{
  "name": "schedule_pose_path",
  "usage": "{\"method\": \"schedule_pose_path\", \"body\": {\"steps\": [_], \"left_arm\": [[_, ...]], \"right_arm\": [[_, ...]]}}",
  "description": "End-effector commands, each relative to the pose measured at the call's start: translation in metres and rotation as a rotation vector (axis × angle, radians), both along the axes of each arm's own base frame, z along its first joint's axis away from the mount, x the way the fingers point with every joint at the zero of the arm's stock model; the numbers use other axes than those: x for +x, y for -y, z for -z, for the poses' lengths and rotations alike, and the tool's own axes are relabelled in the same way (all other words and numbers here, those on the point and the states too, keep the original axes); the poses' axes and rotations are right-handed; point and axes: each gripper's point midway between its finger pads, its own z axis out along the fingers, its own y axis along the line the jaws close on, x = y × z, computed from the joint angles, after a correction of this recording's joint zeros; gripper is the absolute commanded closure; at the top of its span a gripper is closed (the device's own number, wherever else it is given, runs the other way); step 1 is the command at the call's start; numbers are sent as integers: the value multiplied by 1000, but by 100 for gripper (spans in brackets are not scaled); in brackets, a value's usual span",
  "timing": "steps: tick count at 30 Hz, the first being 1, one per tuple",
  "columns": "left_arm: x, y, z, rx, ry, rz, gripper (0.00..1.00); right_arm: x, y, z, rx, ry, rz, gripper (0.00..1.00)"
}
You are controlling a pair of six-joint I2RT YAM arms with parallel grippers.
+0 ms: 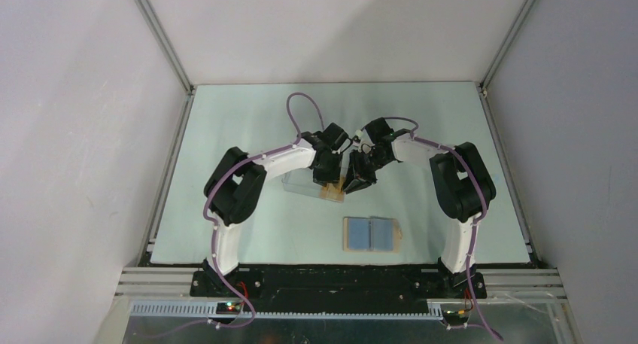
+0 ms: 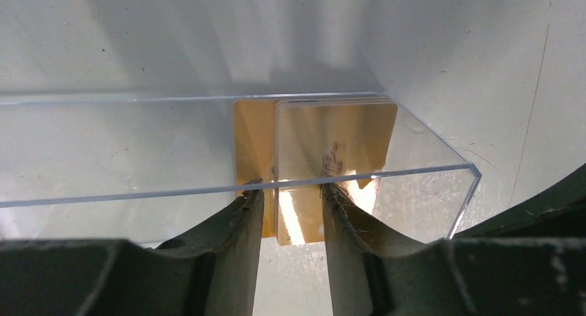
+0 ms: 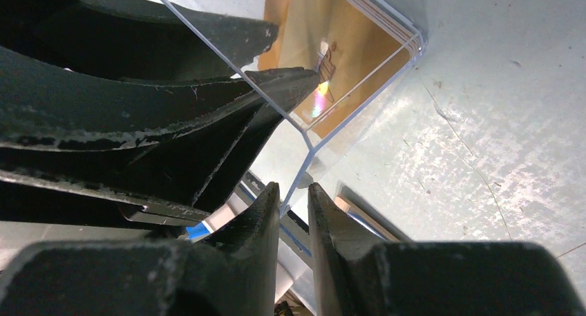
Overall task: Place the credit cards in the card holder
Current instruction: Pick up the credit card from the storage box.
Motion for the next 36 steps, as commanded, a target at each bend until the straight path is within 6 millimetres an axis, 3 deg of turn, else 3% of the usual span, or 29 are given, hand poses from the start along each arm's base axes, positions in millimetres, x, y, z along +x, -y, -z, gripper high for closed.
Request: {"method": "schedule_pose_path", "body": {"steps": [1,8,20,30,36], "left_arm": [[3,-4,-4,18,29,-1,60],[2,6,-4,-12,11,19,78],[0,13,-6,-42,-3,30,87],[-3,40,-38,-222,9,50,95],[-7,43,-55,-282,22,49,96]], "right_arm": [[-4,-3,7,-8,2,-32,76],[-4,-3,7,-8,3,-32,76],[-4,-2,8,-9,1,-33,76],[-3,-2,7,-5,3,-32,76],[-3,-2,6,-3,5,-32,76]]}}
